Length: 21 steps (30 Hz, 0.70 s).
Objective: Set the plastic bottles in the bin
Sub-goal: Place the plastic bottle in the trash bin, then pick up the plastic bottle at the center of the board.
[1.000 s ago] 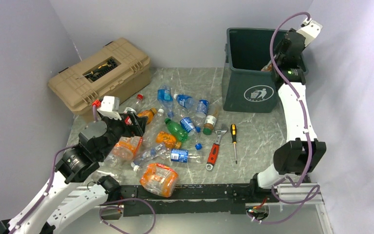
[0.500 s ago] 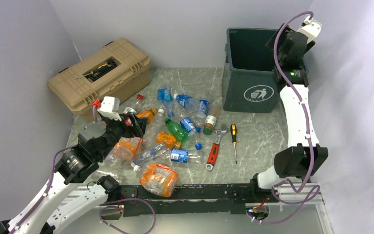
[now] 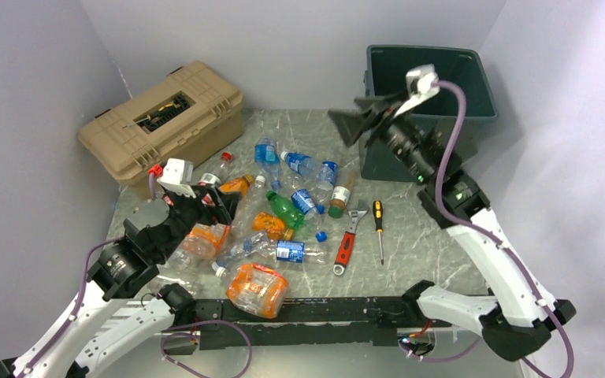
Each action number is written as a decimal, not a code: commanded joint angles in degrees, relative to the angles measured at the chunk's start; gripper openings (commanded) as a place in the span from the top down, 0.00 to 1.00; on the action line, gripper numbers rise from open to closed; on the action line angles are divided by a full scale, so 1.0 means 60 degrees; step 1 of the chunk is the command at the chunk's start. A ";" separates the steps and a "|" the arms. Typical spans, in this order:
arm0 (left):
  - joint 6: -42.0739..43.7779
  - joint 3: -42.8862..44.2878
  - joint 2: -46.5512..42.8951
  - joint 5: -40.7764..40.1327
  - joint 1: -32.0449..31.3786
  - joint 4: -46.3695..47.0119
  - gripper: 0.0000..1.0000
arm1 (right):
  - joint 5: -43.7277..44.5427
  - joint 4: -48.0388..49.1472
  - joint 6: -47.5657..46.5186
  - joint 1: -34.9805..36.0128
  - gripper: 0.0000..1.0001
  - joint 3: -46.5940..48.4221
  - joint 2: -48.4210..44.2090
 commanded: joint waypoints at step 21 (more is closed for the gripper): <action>0.0423 0.0078 0.0310 0.1141 -0.0018 0.0381 0.05 | 0.2810 -0.2573 0.0494 0.5179 0.08 -0.6005 0.0778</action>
